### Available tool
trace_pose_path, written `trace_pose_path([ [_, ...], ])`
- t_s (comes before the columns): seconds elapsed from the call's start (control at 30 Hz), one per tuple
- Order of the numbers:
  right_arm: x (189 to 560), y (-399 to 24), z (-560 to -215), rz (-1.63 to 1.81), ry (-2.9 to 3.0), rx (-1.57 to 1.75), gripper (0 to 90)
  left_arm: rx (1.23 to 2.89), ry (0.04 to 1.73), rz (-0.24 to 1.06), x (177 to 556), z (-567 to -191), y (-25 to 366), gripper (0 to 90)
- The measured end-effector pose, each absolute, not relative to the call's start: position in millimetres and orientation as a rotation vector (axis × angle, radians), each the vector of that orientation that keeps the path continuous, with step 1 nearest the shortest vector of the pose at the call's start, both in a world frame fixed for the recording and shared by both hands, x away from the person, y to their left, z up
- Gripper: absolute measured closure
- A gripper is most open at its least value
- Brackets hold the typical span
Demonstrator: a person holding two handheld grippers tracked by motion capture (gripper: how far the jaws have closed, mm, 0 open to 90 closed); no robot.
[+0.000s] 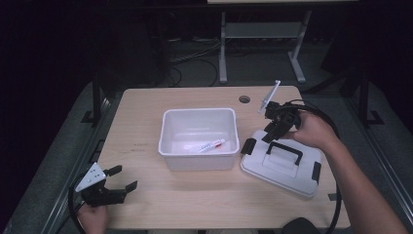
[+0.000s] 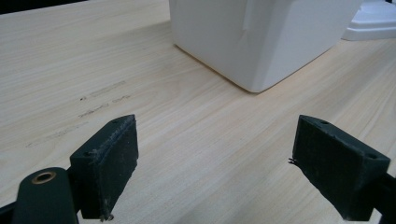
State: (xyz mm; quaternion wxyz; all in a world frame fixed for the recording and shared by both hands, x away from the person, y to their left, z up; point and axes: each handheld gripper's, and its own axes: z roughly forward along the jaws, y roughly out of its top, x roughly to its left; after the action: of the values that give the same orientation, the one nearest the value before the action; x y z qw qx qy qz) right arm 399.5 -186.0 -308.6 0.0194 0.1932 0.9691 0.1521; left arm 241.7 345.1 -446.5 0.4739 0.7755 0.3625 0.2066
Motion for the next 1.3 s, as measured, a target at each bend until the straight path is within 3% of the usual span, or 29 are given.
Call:
trace_pose_path([
  [1.3, 411, -253, -375, 0.401, 3.013, 0.866, 59.4, 1.901, 0.894, 0.506, 241, -448, 344, 13.5],
])
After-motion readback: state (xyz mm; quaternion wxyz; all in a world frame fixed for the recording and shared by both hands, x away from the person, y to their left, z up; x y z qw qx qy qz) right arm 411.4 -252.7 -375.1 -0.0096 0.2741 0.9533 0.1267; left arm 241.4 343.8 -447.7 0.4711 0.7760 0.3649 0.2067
